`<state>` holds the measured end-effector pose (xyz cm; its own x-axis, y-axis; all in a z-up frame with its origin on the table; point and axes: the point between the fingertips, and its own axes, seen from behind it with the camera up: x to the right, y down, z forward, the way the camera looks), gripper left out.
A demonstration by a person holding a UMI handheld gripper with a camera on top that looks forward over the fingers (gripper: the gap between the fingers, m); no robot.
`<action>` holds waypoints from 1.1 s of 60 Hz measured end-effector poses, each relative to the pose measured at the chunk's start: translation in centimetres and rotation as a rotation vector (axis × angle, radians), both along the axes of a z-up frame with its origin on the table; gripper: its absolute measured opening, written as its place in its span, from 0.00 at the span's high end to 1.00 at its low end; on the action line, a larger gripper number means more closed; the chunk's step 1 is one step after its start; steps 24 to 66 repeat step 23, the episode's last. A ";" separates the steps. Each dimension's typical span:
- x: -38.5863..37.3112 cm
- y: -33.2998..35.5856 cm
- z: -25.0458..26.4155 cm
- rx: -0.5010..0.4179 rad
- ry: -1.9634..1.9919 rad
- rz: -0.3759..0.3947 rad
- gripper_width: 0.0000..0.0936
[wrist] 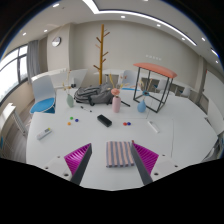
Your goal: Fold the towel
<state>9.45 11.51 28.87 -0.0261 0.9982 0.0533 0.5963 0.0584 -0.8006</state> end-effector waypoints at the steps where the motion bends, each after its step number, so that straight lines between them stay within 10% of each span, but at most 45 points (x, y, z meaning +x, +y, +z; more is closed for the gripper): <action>1: 0.2 -0.1 0.3 -0.001 0.004 -0.001 0.09; 66: 2.6 -0.2 -0.2 0.027 0.001 -0.039 0.09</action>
